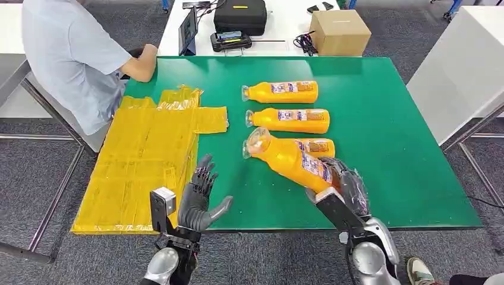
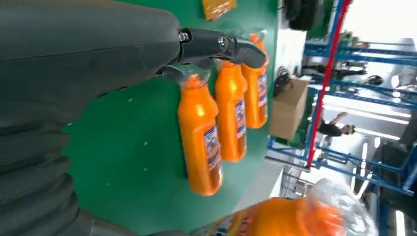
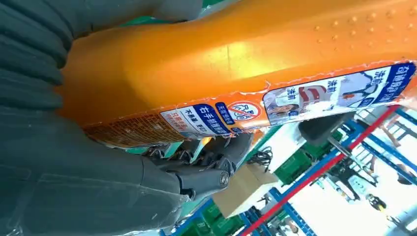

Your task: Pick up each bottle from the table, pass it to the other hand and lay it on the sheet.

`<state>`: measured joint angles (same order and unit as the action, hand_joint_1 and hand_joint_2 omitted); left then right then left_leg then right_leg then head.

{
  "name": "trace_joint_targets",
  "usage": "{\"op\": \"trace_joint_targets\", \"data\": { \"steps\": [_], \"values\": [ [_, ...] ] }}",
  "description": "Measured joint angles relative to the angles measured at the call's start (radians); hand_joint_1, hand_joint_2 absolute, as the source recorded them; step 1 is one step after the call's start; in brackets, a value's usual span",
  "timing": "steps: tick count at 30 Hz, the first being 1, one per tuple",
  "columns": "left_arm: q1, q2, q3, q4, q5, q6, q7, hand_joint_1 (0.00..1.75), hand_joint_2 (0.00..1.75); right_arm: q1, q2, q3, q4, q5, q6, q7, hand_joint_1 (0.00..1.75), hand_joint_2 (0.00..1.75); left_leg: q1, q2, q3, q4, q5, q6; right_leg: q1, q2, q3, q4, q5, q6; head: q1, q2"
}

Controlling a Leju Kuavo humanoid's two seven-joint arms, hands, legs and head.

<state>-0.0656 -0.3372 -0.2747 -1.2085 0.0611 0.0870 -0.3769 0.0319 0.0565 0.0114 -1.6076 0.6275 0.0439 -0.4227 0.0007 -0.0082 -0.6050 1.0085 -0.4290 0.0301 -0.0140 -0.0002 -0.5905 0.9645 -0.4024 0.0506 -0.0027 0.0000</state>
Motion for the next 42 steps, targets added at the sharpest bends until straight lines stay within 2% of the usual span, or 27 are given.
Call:
{"op": "trace_joint_targets", "data": {
  "steps": [7,15,17,21,26,28,32,33,34,36,39,40,42],
  "values": [
    [-0.021,0.000,-0.008,0.051,0.077,-0.086,0.010,0.00,1.75,-0.012,0.030,0.039,0.001,-0.008,0.024,-0.028,1.61,1.75,0.000,0.000,0.000,0.000,0.000,0.000,0.000,0.000,0.000,0.000,0.000,0.000,0.000,0.000],
    [-0.065,0.000,-0.032,0.109,0.089,-0.089,-0.001,0.00,1.75,-0.048,0.061,0.127,0.074,0.011,0.025,-0.027,1.66,1.75,0.000,0.000,-0.001,0.000,0.000,0.000,0.000,0.000,0.000,0.000,0.000,0.000,0.000,0.000],
    [-0.082,0.000,-0.037,0.123,0.098,-0.087,-0.002,0.00,1.75,-0.061,0.068,0.159,0.109,0.029,0.021,-0.028,1.59,1.75,0.000,0.000,-0.001,0.000,0.000,0.000,0.000,0.000,0.000,0.000,0.000,0.000,0.000,0.000],
    [-0.097,0.000,-0.048,0.143,0.107,-0.084,-0.004,0.00,1.75,-0.077,0.079,0.209,0.161,0.039,0.013,-0.032,1.55,1.75,0.000,0.000,-0.001,0.000,0.000,0.000,0.000,0.000,-0.001,0.000,0.000,0.000,0.000,0.000],
    [-0.112,-0.001,-0.049,0.159,0.115,-0.066,-0.022,0.00,1.75,-0.101,0.085,0.255,0.216,0.037,0.009,-0.034,1.55,1.75,0.000,0.000,-0.001,0.000,0.000,0.000,0.000,0.000,-0.001,0.000,0.000,0.000,0.001,0.000],
    [-0.116,-0.001,-0.047,0.163,0.122,-0.066,-0.028,0.00,1.75,-0.113,0.088,0.272,0.245,0.028,0.009,-0.039,1.61,1.75,0.000,0.000,-0.001,0.000,0.000,0.000,0.000,0.000,-0.001,0.000,0.000,0.000,0.000,0.000],
    [-0.121,-0.001,-0.045,0.168,0.132,-0.082,-0.032,0.00,1.75,-0.138,0.092,0.294,0.297,0.009,0.002,-0.051,1.57,1.75,0.000,0.000,-0.001,0.000,0.000,0.000,0.000,0.000,-0.001,0.000,0.000,0.000,0.000,0.000],
    [-0.122,-0.001,-0.045,0.169,0.138,-0.088,-0.035,0.72,1.75,-0.142,0.092,0.299,0.306,0.005,0.002,-0.053,1.57,1.75,0.000,0.000,-0.001,0.000,0.000,0.000,0.000,0.000,-0.001,0.000,0.000,0.000,0.000,0.000],
    [-0.122,-0.001,-0.045,0.170,0.141,-0.096,-0.037,1.75,1.75,-0.147,0.093,0.301,0.315,0.001,0.002,-0.056,1.54,1.75,0.000,0.000,-0.001,0.000,0.000,0.000,0.000,0.000,-0.001,0.000,0.000,0.000,0.000,0.000],
    [-0.124,-0.001,-0.044,0.172,0.145,-0.108,-0.040,1.75,1.75,-0.155,0.093,0.308,0.328,-0.008,0.004,-0.058,1.52,1.75,0.000,0.000,-0.001,0.000,0.000,0.000,0.000,0.000,-0.001,0.001,0.000,0.000,0.000,0.000],
    [-0.125,-0.001,-0.038,0.173,0.150,-0.112,-0.042,1.75,1.75,-0.165,0.096,0.317,0.349,-0.031,0.018,-0.059,1.36,1.75,0.000,0.000,-0.001,0.000,0.000,0.000,0.000,0.000,-0.001,0.001,0.000,0.000,0.000,0.000],
    [-0.125,-0.001,-0.036,0.173,0.151,-0.117,-0.048,1.75,1.75,-0.169,0.098,0.318,0.356,-0.045,0.025,-0.060,1.13,1.75,0.000,0.000,-0.001,0.000,0.000,0.000,0.000,0.000,-0.001,0.001,0.000,0.000,0.001,0.000],
    [-0.126,-0.001,-0.028,0.173,0.151,-0.119,-0.056,1.75,1.75,-0.175,0.103,0.322,0.368,-0.064,0.034,-0.063,0.24,1.75,0.000,0.000,-0.001,0.000,0.000,0.000,0.000,0.000,-0.001,0.001,0.000,0.000,0.000,0.000]
  ]
}}
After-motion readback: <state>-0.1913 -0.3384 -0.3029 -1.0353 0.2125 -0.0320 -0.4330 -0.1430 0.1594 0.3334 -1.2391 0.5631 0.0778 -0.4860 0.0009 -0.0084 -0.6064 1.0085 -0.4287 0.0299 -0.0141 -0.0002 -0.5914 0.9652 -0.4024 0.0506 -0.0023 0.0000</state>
